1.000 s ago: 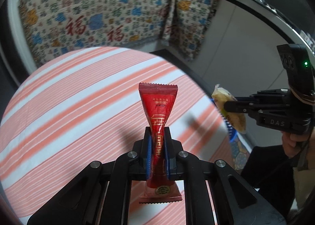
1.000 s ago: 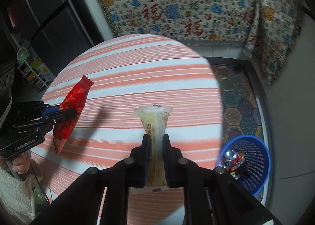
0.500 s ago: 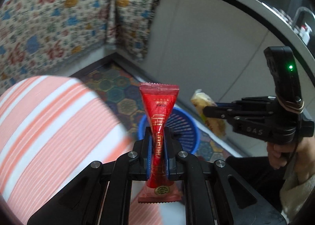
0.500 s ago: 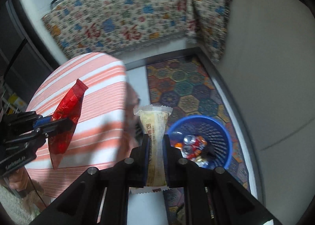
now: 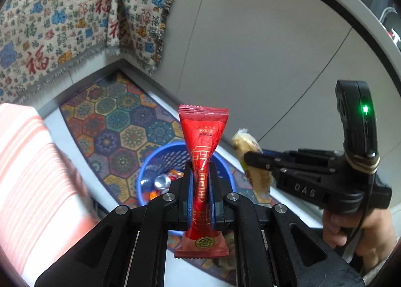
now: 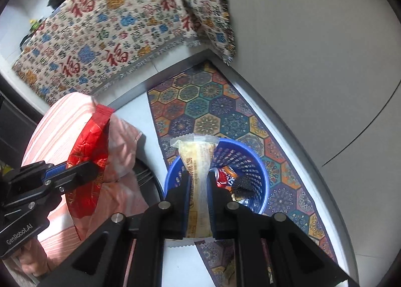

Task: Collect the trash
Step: 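Open both grippers over the blue wastebasket to drop the wrappers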

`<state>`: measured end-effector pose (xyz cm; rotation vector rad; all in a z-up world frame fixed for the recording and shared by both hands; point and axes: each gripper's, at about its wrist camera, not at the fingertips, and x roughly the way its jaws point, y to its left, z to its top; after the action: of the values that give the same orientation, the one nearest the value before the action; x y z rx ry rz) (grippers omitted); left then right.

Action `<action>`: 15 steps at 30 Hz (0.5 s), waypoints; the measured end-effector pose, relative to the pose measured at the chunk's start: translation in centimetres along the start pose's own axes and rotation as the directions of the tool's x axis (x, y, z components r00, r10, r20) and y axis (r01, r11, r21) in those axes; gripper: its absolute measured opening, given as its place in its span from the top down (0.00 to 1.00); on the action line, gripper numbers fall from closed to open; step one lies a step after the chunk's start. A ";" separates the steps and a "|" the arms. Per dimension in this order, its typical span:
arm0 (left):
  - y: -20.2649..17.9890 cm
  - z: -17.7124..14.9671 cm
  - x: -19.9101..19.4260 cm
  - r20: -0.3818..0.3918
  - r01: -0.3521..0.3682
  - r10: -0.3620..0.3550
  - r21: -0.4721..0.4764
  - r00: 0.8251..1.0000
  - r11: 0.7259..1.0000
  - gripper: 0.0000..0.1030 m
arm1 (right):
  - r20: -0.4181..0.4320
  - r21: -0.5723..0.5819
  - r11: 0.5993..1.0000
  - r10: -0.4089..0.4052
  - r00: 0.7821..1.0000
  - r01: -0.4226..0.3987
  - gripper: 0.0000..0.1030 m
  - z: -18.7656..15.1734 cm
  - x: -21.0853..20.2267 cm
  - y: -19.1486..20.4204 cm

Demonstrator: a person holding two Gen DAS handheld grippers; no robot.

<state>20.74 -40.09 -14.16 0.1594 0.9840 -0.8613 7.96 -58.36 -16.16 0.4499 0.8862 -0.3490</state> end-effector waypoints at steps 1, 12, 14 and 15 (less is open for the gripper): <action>-0.1 0.0 0.6 -0.001 0.002 -0.002 -0.004 1.000 1.000 0.91 | -0.006 0.007 1.000 0.001 1.000 -0.001 0.88 0.0 0.4 -0.3; 0.3 0.0 5.8 -0.035 -0.005 0.004 -0.020 0.999 1.000 0.91 | -0.071 0.028 1.000 0.002 0.997 0.000 0.88 -0.3 3.6 -2.6; 0.5 0.0 6.4 -0.039 -0.008 0.006 -0.029 0.999 1.000 0.91 | -0.084 0.034 0.999 0.000 0.996 0.002 0.88 -0.3 4.1 -3.0; 0.6 0.0 6.7 -0.041 -0.009 0.008 -0.033 0.999 0.999 0.91 | -0.091 0.036 0.999 0.003 0.996 0.001 0.88 -0.4 4.4 -3.2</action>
<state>22.91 -43.42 -19.55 0.1536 1.0347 -0.8363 8.79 -61.35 -20.59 0.5031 0.9694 -0.3461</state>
